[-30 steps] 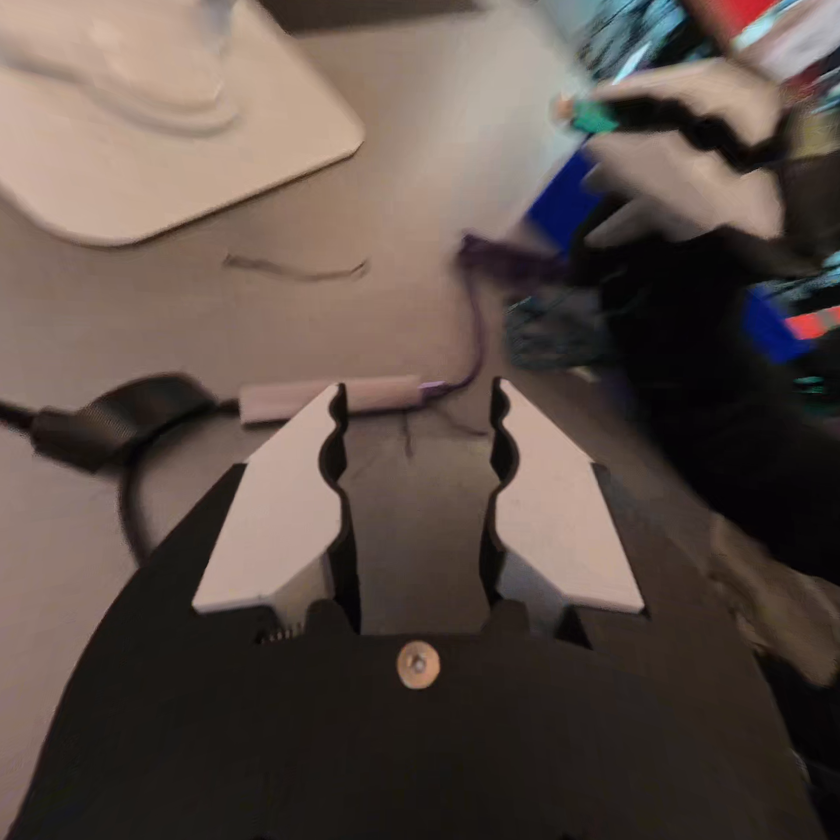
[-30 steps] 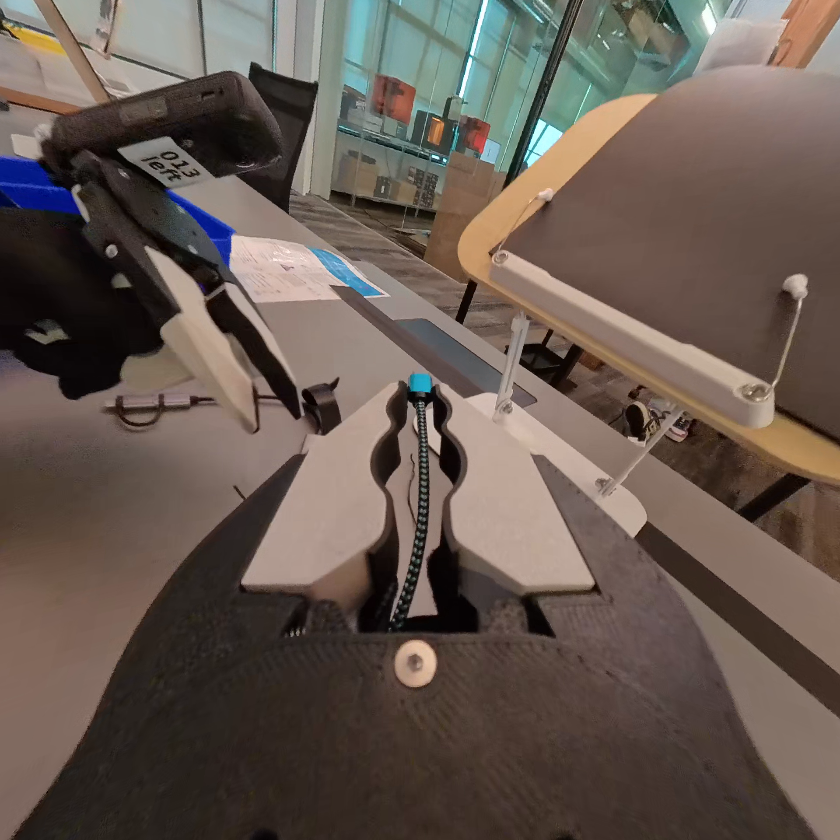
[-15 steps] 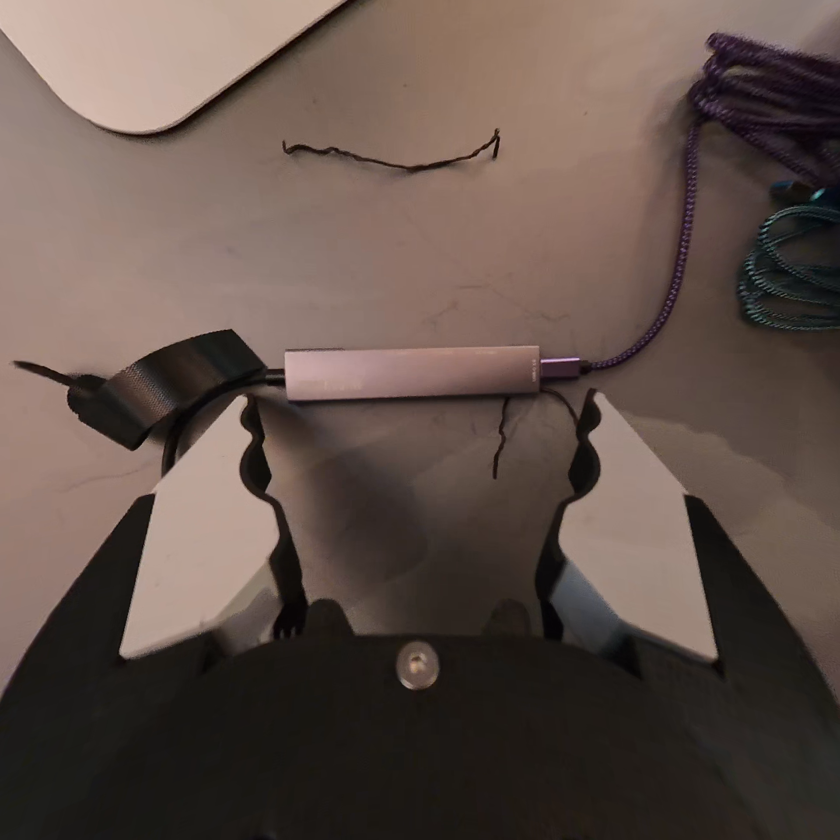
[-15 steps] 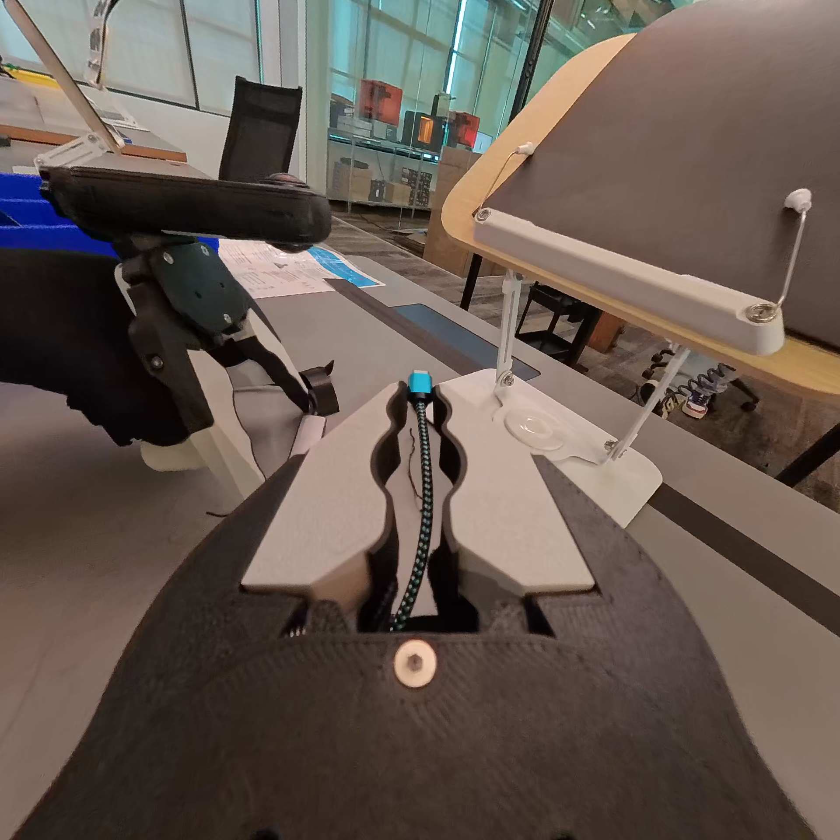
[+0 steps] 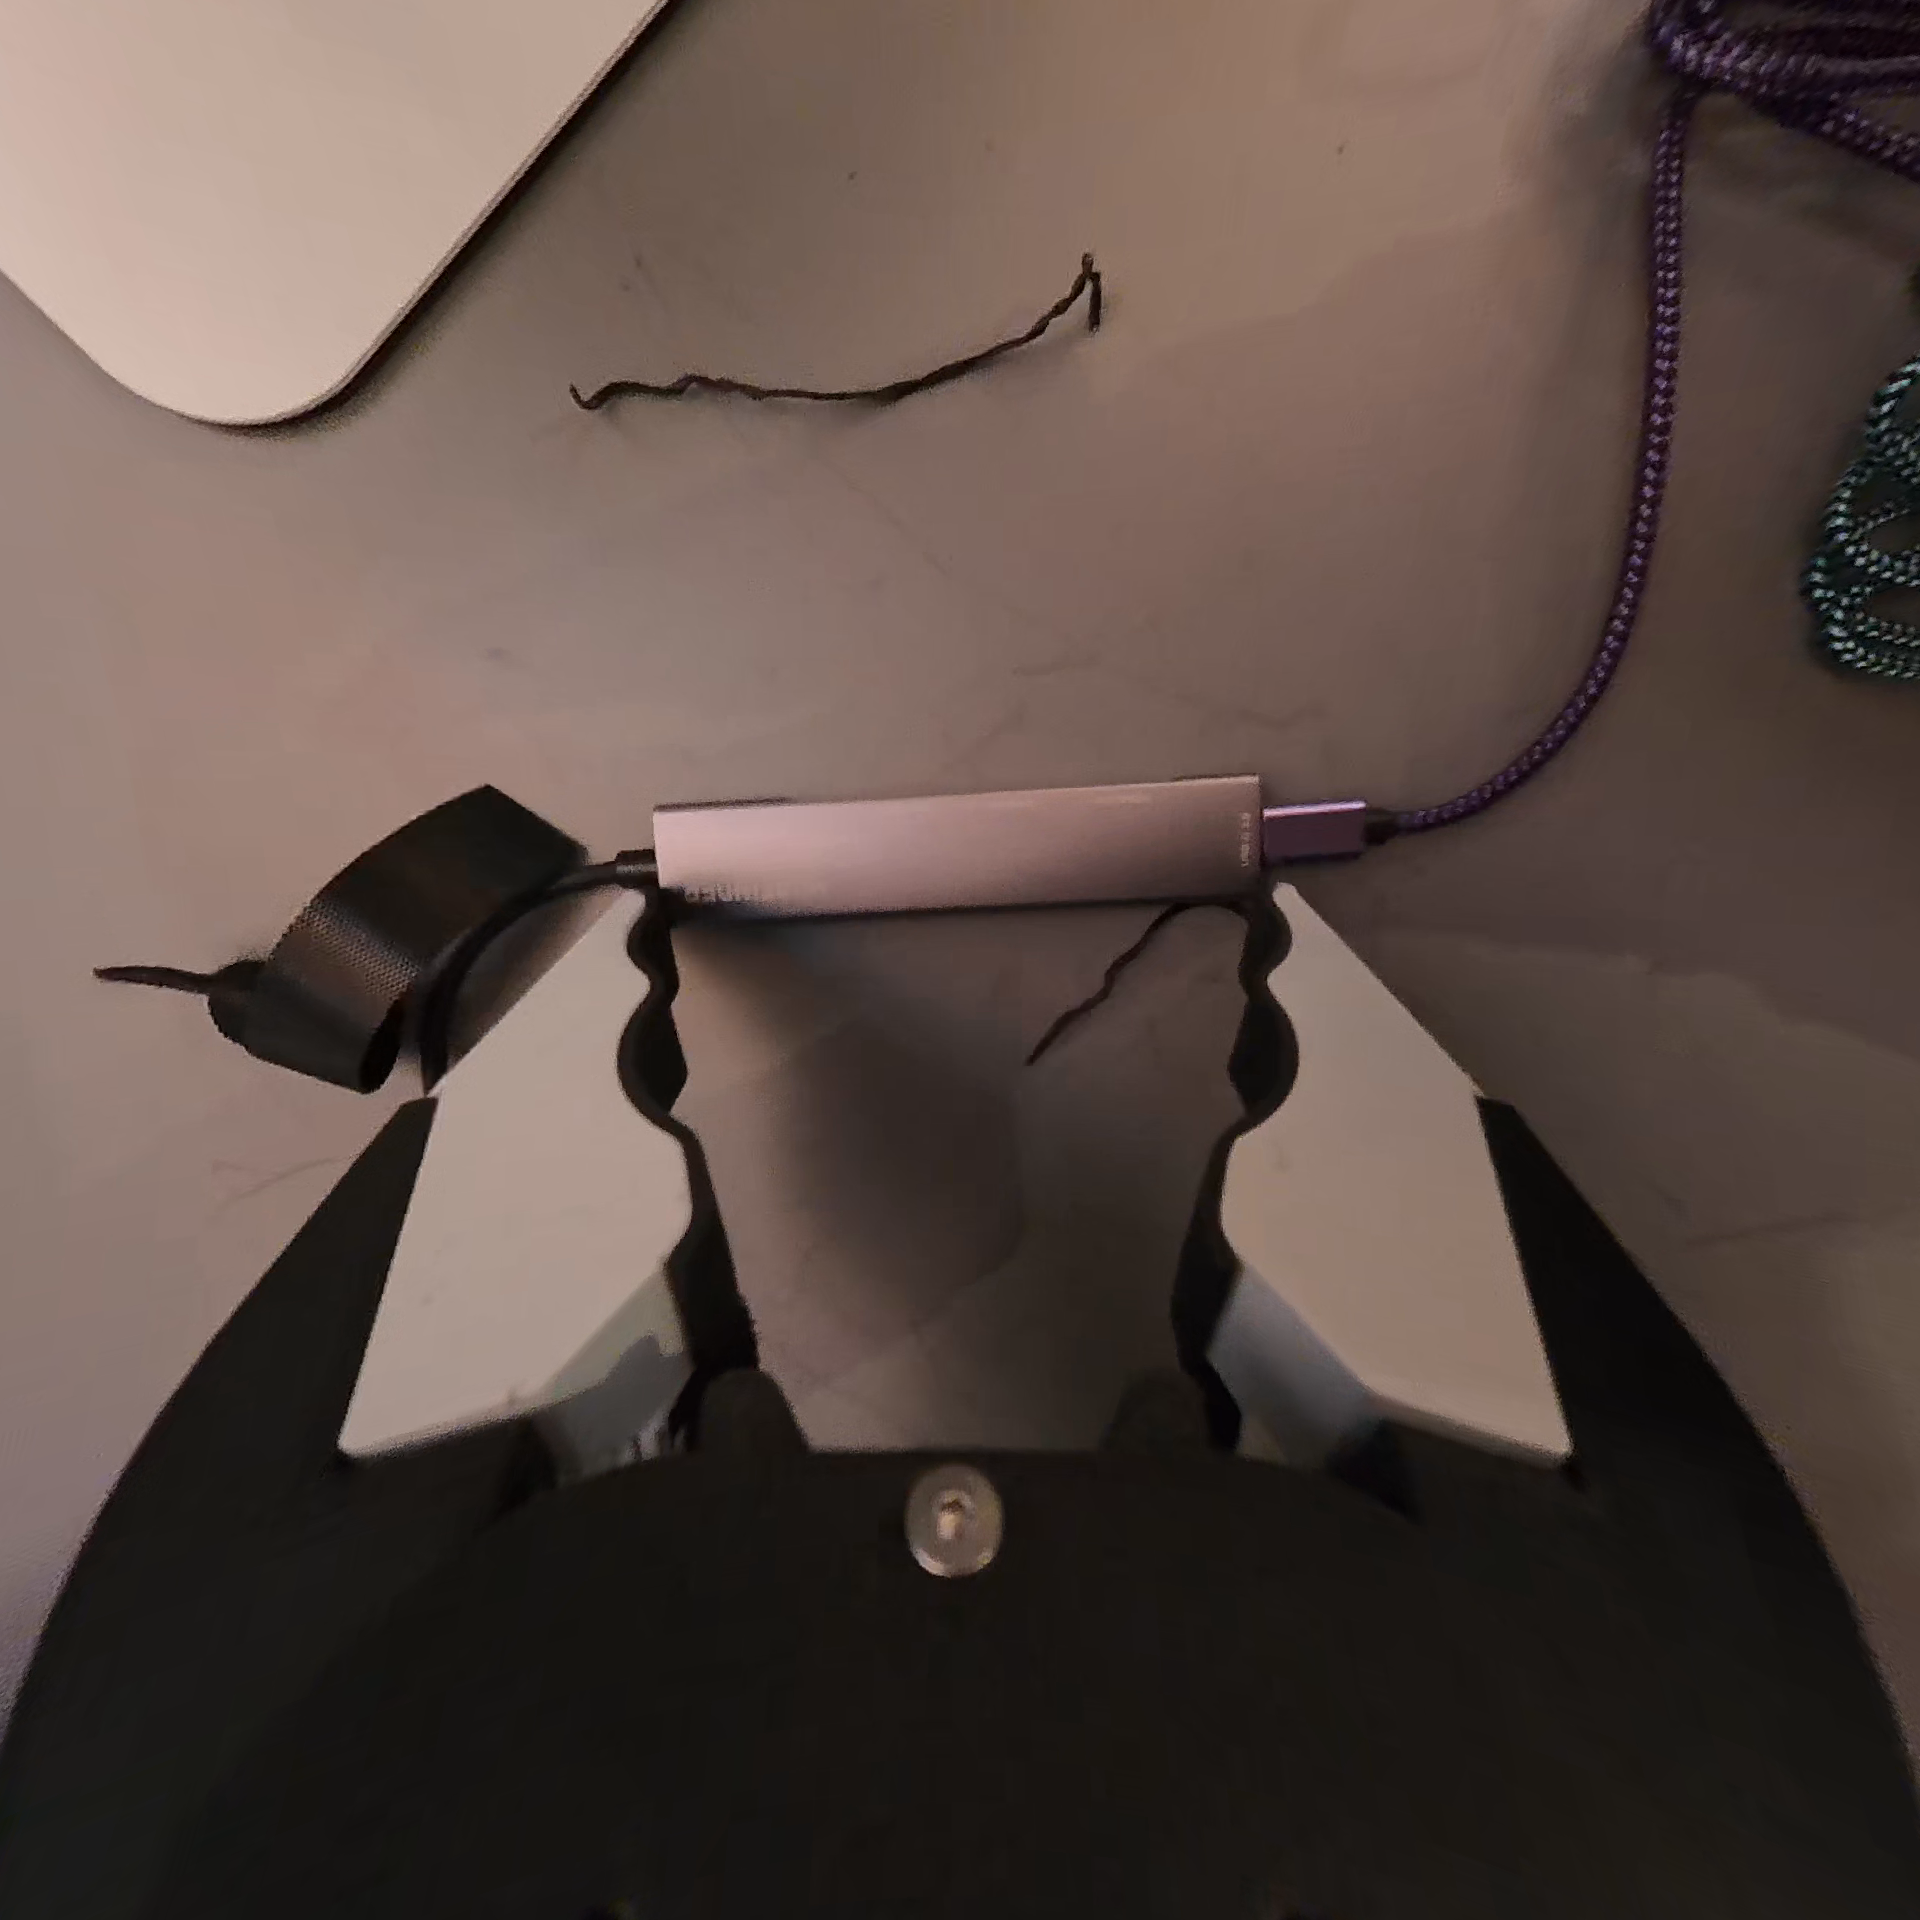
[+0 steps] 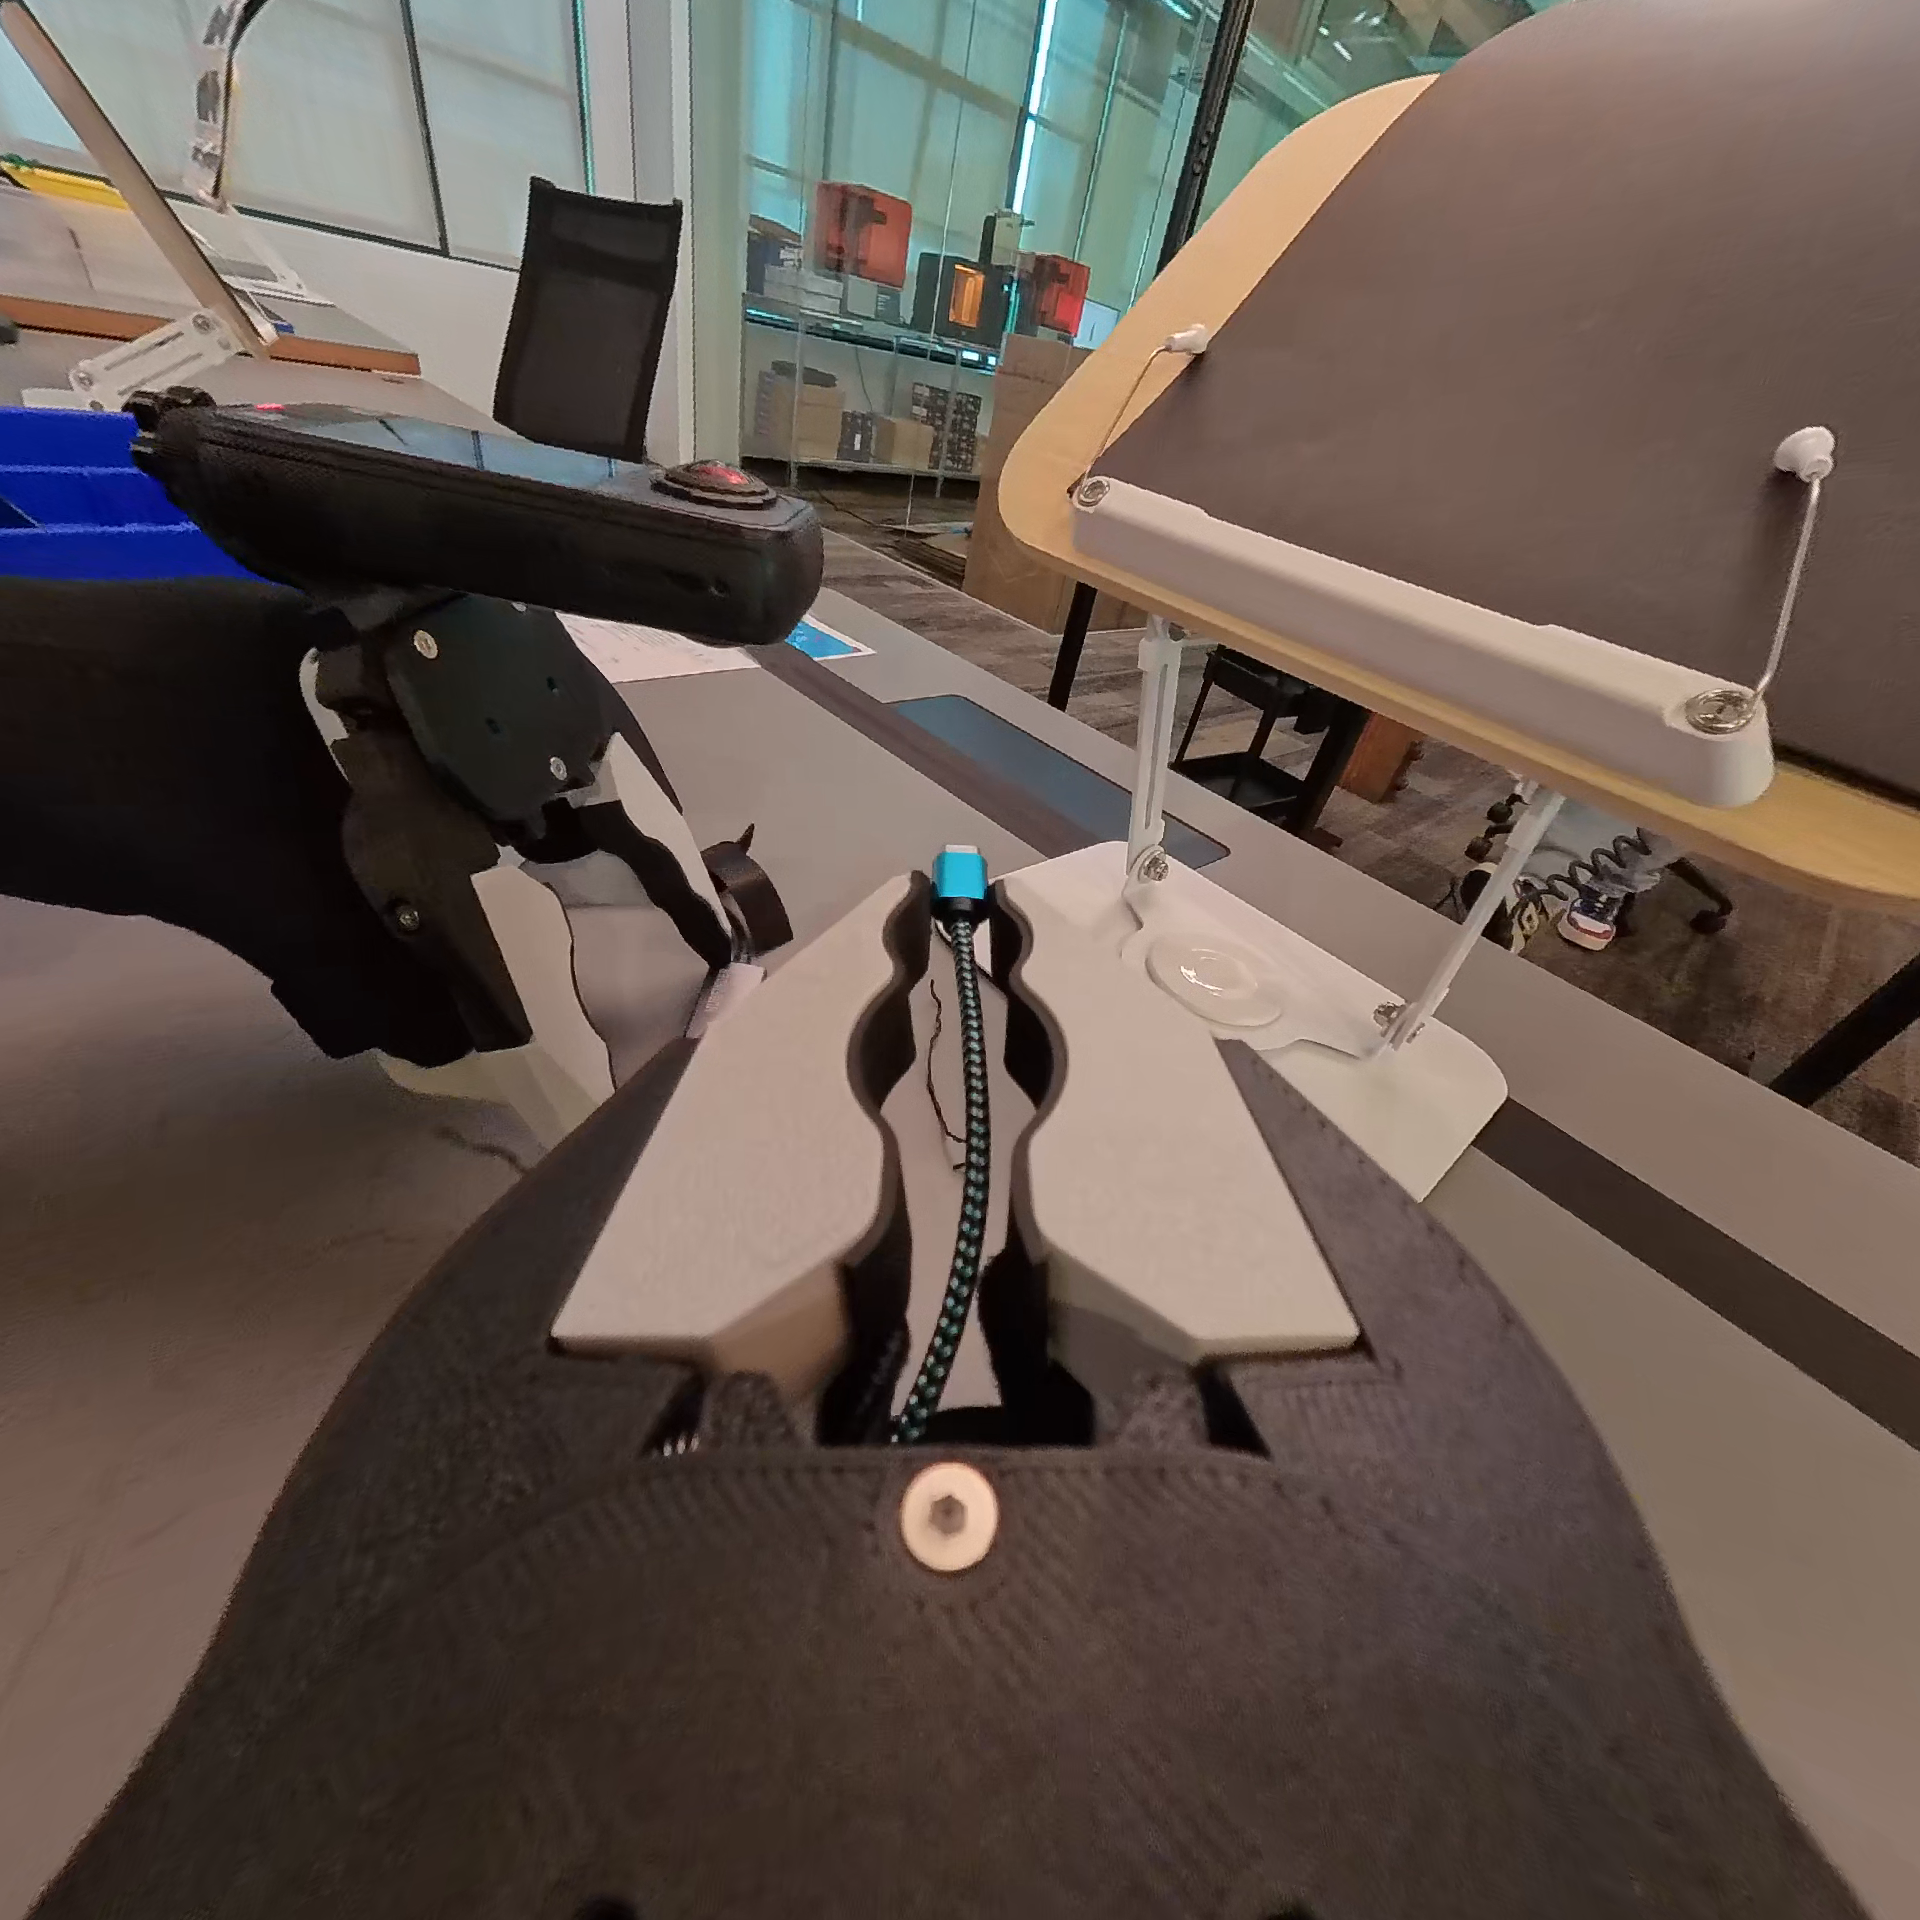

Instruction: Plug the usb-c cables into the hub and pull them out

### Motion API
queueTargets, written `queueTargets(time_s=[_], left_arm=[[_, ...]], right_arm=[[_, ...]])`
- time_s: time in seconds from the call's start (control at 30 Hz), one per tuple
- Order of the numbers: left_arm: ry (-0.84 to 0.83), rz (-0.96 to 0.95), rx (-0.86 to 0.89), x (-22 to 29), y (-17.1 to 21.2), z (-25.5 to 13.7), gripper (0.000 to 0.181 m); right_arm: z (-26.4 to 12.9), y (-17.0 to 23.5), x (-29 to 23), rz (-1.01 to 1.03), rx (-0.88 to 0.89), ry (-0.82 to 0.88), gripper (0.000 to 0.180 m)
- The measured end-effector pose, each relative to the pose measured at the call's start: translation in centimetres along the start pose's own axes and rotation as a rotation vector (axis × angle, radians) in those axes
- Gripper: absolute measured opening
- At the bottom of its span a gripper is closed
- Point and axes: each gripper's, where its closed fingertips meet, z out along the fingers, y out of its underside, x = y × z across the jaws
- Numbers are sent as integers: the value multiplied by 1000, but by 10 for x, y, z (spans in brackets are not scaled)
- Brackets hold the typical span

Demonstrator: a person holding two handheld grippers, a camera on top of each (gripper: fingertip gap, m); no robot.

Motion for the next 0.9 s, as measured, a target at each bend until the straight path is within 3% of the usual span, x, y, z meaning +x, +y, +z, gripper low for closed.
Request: queueTargets(time_s=[0.23,0.4,0.67,0.9], left_arm=[[9,43,5,0,1,-1,106],[29,122,59,4,4,-8,106],[69,257,286,17,-9,-62,106],[141,408,373,46,9,-100,106]], right_arm=[[-2,-1,0,19,3,-25,8],[-1,2,-13,62,-9,-142,8],[-3,-1,-52,57,-13,-370,8],[-16,-12,-84,34,4,-552,8]])
